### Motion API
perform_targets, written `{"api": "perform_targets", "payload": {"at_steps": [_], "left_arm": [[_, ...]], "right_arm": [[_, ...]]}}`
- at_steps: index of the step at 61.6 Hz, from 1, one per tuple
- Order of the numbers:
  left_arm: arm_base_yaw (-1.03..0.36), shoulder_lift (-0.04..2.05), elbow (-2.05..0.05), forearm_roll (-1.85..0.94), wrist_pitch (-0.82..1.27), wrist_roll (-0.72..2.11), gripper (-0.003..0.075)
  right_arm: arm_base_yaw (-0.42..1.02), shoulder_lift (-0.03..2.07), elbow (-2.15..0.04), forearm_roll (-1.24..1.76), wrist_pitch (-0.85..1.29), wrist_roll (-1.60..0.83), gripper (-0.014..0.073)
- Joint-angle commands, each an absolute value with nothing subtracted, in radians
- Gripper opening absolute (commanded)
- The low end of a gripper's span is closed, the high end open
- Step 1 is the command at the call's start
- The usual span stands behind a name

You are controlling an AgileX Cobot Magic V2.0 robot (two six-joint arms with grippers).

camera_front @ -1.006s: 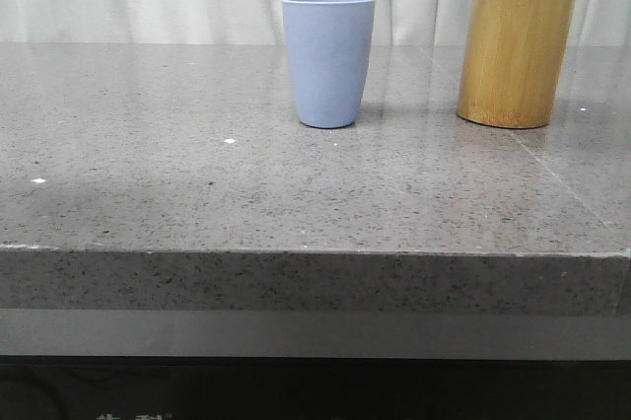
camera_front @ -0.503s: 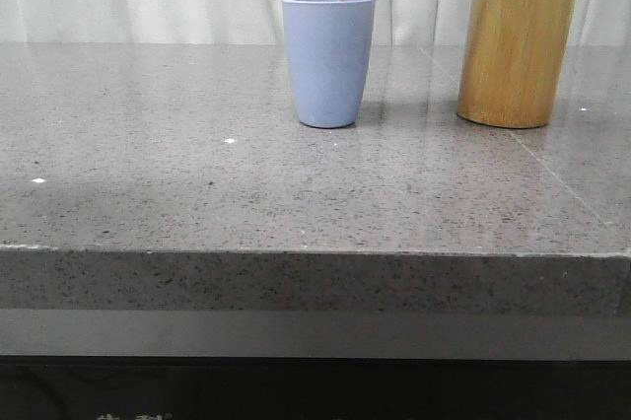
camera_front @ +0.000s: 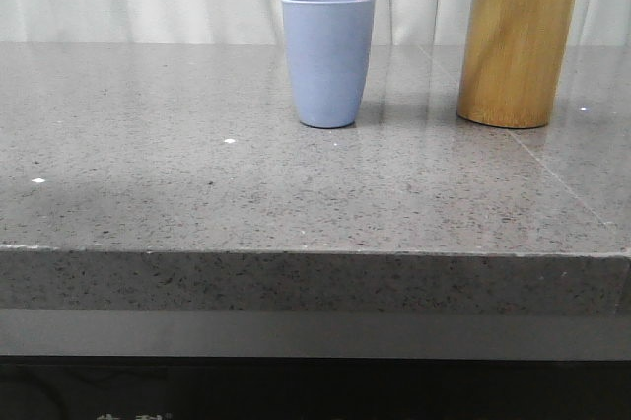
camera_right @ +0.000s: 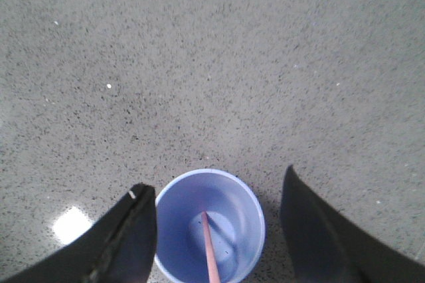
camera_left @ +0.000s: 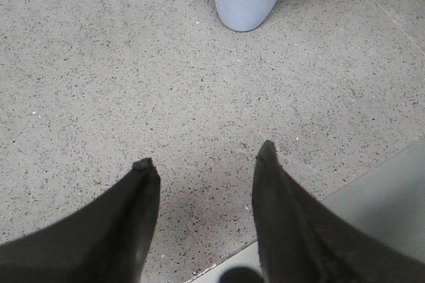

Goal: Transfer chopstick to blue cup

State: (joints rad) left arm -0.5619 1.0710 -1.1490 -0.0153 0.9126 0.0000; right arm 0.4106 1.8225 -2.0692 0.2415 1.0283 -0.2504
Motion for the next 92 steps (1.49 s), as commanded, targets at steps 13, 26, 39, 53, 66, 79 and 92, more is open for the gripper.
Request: {"api": "perform_targets", "payload": {"at_steps": [13,26,39,53,66,79,92], "left_arm": [[-0.569,1.054,-1.176,-0.016,0.852,0.000,0.0337],[-0.569,1.054,-1.176,-0.016,0.852,0.000,0.0337],[-0.569,1.054,-1.176,-0.016,0.852,0.000,0.0337],[-0.569,1.054,-1.176,-0.016,0.852,0.000,0.0337],[-0.569,1.054,-1.176,-0.016,0.852,0.000,0.0337],[-0.569,1.054,-1.176,-0.016,0.852,0.000,0.0336],[-0.569,1.054,-1.176,-0.016,0.852,0.000,0.0244]], "right_arm": [[0.340,1.580,-2.080,0.244,1.079,-0.216,0.0450],[0.245,1.364,-1.842,0.244,1.027,-0.196,0.0450],[0.147,1.109,-1.471,0.244,0.887,-0.196,0.0450],[0.124,0.869,-1.134,0.237,0.808,-0.204,0.0450],[0.124,0.641,-0.931,0.239,0.777,-0.207,0.0450],[0.124,0.482,-0.828,0.237,0.778,-0.207,0.0447],[0.124,0.431,-0.819,0.251,0.812,-0.206,0.0311]]}}
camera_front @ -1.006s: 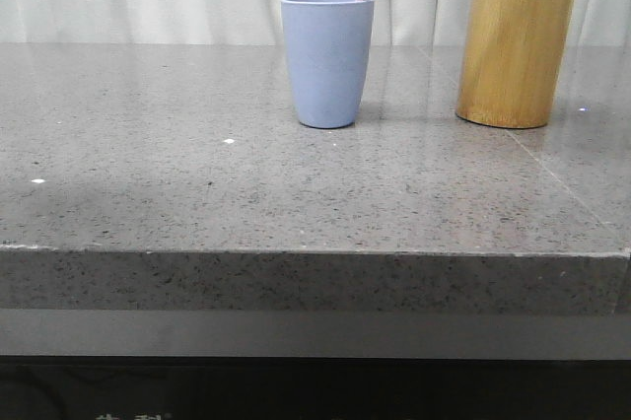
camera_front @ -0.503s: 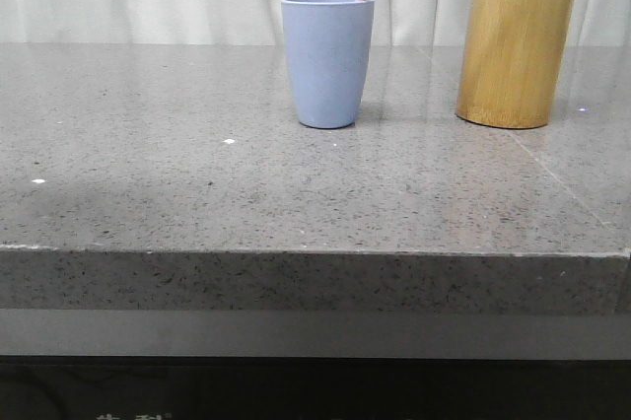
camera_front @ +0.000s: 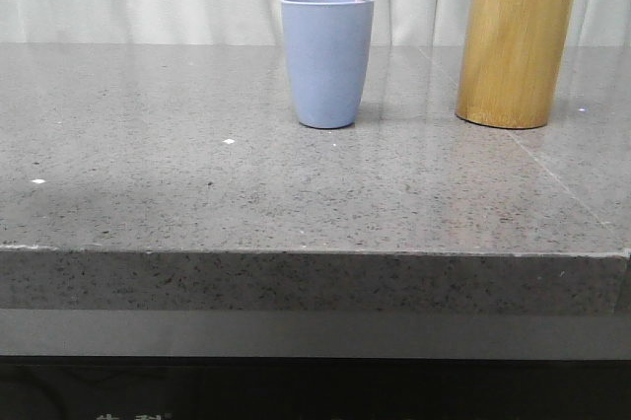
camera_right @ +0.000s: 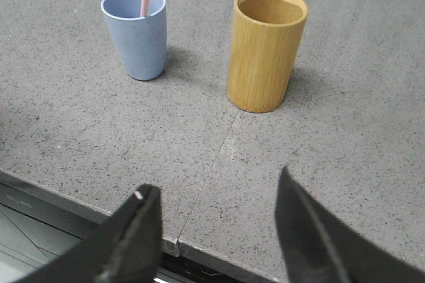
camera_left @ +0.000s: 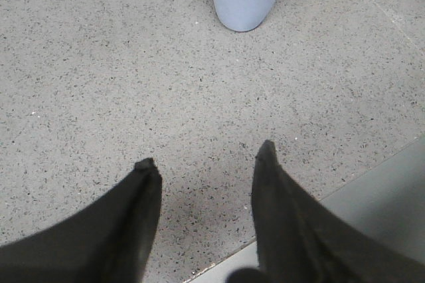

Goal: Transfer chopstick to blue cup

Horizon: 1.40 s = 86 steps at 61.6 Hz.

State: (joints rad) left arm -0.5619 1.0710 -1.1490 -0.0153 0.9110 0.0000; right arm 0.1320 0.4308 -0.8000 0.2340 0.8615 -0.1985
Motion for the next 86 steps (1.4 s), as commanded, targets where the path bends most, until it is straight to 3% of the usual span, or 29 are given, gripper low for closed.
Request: {"api": "perform_targets", "payload": {"at_steps": [1,9,22,62,71,86], "left_arm": [[-0.569,1.054,-1.176,-0.016,0.852,0.000,0.0231],[-0.569,1.054,-1.176,-0.016,0.852,0.000,0.0104],[-0.569,1.054,-1.176,-0.016,0.852,0.000,-0.0019],[-0.569,1.013,-1.127,-0.016,0.808,0.000,-0.0019],[-0.504,0.878,-0.983,0.061,0.591,0.019,-0.0019],[-0.258,0.546,-0.585,0.038,0.144,0.019,-0.0019]], "right_arm": [[0.124,0.431,-0.819,0.254,0.815,-0.206,0.0289],[0.124,0.432,-0.819,0.287,0.836,-0.206,0.0085],[0.124,0.432,-0.819,0.301,0.837,-0.206,-0.0124],[0.124,0.432,-0.819,0.301,0.834,-0.206,-0.0117],[0.124,0.432,-0.819,0.301,0.834,-0.206,-0.0117],[0.124,0.433,-0.819,0.301,0.834,-0.206,-0.0117]]}}
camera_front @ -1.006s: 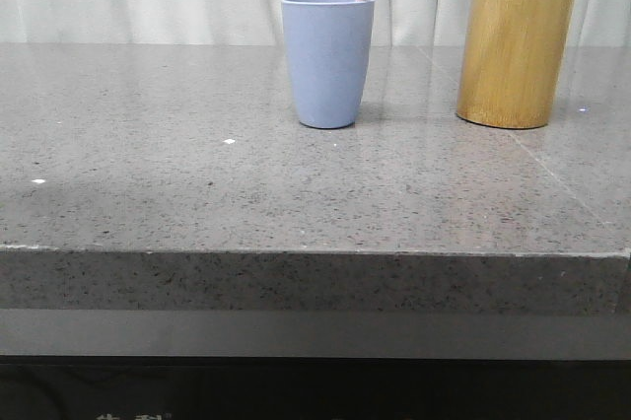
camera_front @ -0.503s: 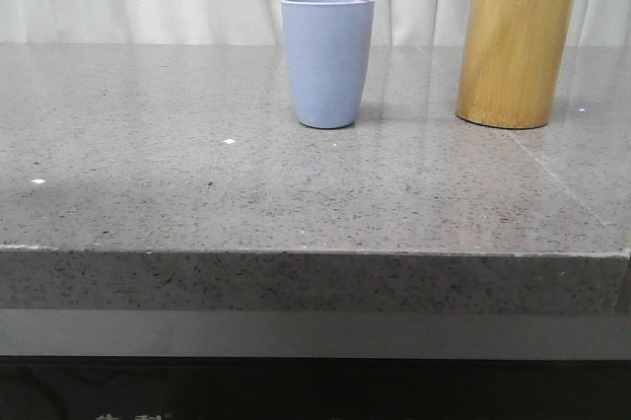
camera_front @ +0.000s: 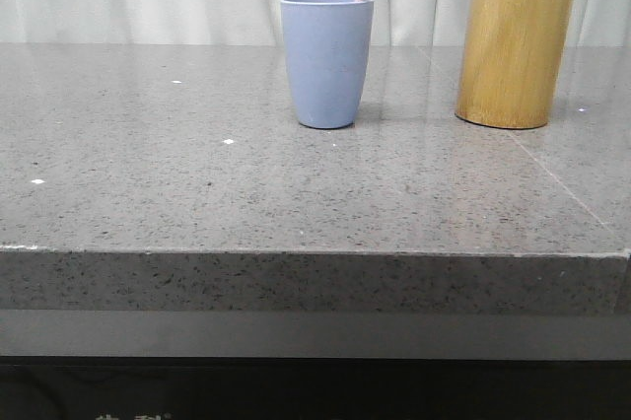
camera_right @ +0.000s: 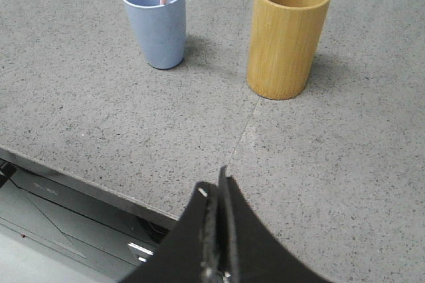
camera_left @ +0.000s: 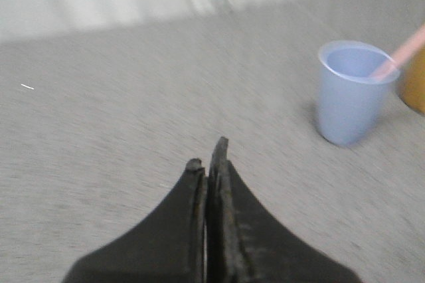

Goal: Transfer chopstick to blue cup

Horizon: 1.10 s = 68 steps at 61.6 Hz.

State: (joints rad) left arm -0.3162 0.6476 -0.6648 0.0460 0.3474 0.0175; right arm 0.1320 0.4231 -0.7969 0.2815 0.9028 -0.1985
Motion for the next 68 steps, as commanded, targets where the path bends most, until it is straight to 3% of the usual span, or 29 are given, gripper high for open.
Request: {"api": "perform_targets", "payload": {"at_steps": [1,16,30,68], "left_arm": [[-0.248,0.526,-0.561,0.038,0.129,0.019,-0.0019],[-0.109,0.168,-0.182,-0.061,0.017,0.017,-0.0019],[-0.070,-0.005,0.016,-0.131,-0.078,0.016,-0.0019],[-0.070,-0.027,0.016,-0.131,-0.068,0.016,-0.0019]], "right_arm": [[0.124,0.433,-0.819,0.301,0.834,-0.206,-0.0117],[0.124,0.433,-0.819,0.301,0.834,-0.206,-0.0117],[0.124,0.433,-0.819,0.301,0.834,-0.206,-0.0117],[0.124,0.433,-0.819,0.301,0.834,-0.206,-0.0117]]}}
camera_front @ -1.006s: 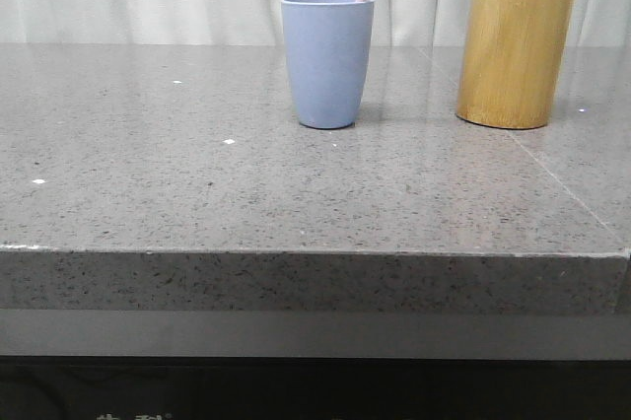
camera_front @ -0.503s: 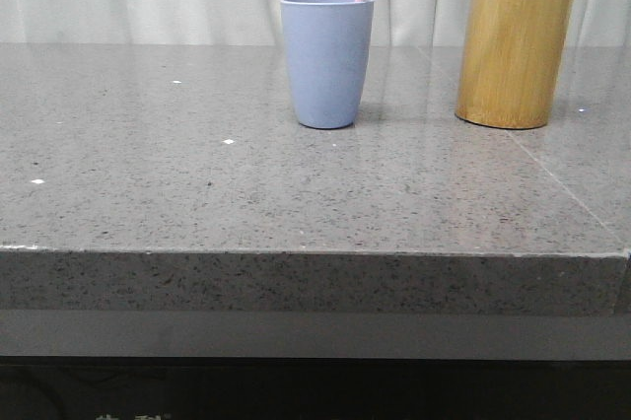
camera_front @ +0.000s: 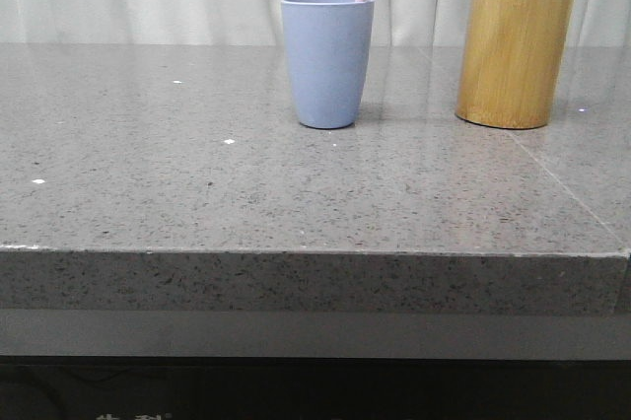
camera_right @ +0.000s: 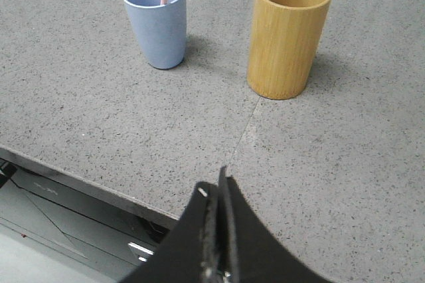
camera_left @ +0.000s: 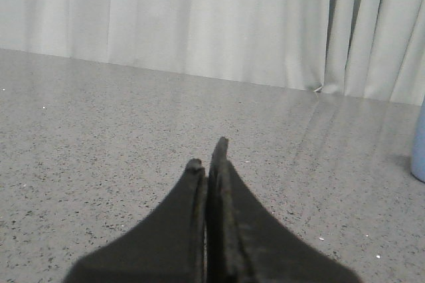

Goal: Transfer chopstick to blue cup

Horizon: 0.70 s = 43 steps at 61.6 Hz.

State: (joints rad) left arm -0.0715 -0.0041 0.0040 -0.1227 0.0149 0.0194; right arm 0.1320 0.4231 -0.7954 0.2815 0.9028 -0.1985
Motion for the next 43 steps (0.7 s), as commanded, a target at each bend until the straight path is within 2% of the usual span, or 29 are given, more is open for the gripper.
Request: {"api": "perform_targets", "payload": {"at_steps": [1,30,36,43], "left_arm": [[-0.070,-0.027,0.016,-0.131,-0.068,0.016,-0.0019],[-0.070,-0.027,0.016,-0.131,-0.068,0.016,-0.0019],[-0.070,-0.027,0.016,-0.131,-0.068,0.016,-0.0019],[-0.070,-0.027,0.016,-0.131,-0.068,0.016,-0.0019]], "right_arm": [[0.124,0.433,-0.819,0.301,0.834,-0.206,-0.0117],[0.124,0.428,-0.809,0.297,0.822,-0.207,-0.0117],[0.104,0.386,-0.747,0.268,0.738,-0.207,-0.0117],[0.061,0.272,-0.560,0.268,0.551,-0.207,-0.0117]]}}
